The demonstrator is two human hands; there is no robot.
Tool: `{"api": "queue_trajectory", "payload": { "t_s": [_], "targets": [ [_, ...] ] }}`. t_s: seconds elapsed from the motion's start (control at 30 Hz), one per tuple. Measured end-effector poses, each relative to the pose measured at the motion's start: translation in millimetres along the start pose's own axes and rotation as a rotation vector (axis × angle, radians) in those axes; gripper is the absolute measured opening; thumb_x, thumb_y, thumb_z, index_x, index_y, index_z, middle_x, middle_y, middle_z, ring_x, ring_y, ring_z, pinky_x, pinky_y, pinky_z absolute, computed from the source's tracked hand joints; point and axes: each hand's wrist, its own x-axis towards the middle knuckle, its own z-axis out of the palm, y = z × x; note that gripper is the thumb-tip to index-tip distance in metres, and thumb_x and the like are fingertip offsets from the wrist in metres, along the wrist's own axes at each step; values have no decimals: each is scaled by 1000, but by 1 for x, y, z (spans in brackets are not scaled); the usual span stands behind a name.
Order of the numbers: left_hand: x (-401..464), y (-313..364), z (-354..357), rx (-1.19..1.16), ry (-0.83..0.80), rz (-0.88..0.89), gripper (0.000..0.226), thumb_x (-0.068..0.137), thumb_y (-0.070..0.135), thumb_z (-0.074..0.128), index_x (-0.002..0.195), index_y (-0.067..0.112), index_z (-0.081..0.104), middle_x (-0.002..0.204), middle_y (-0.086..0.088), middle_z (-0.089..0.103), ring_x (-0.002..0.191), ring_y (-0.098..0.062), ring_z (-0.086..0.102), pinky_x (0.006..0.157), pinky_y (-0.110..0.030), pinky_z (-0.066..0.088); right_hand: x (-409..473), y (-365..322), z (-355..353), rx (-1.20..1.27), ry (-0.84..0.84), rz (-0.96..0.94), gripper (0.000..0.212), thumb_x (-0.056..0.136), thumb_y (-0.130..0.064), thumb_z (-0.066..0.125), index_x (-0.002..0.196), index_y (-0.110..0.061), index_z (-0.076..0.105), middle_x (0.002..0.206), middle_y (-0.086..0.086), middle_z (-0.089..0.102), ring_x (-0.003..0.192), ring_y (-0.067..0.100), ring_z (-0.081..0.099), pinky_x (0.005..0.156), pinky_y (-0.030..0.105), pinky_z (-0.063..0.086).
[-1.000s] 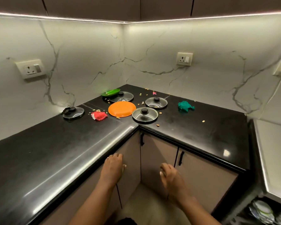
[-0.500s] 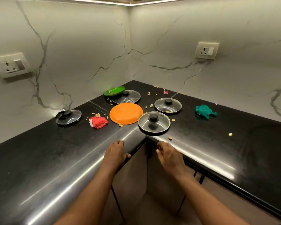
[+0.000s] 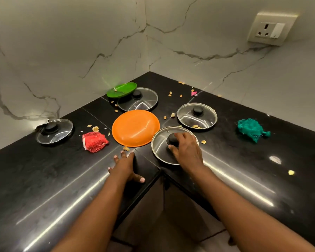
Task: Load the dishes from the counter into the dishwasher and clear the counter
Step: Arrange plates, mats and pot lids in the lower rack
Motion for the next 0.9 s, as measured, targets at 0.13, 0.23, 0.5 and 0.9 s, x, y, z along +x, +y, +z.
{"api": "queue_trajectory", "payload": {
  "t_s": [0.13, 0.23, 0.5, 0.9],
  "targets": [
    [2, 8, -5, -2, -49, -21, 119, 56, 35, 93, 146, 23, 17, 160, -14, -12, 144, -47, -12, 103, -74, 17, 41, -5, 25, -91, -25, -21, 39, 89, -31, 65, 123, -12, 58, 122, 13, 55, 113, 31, 47, 95, 37, 38],
    [4, 13, -10, -10, -93, -41, 114, 55, 28, 94, 141, 22, 20, 159, -17, -14, 142, -49, -14, 101, -77, 18, 78, -17, 40, -119, -64, -118, 38, 90, -26, 63, 124, -10, 56, 121, 15, 56, 111, 33, 50, 93, 39, 38],
    [6, 23, -20, -16, -158, -91, 124, 53, 25, 94, 148, 22, 14, 158, -19, -17, 142, -50, -15, 102, -78, 17, 162, -48, 88, -141, -269, -260, 42, 94, -23, 55, 135, -16, 51, 133, 10, 53, 120, 32, 48, 96, 41, 37],
    [60, -60, -72, -58, 113, -128, 124, 63, 33, 89, 153, 8, 8, 162, -10, 4, 149, -30, 6, 119, -42, 20, 249, -61, 147, -42, -166, -151, 28, 89, -15, 57, 113, -2, 54, 116, 21, 55, 109, 39, 49, 87, 42, 37]
  ]
}}
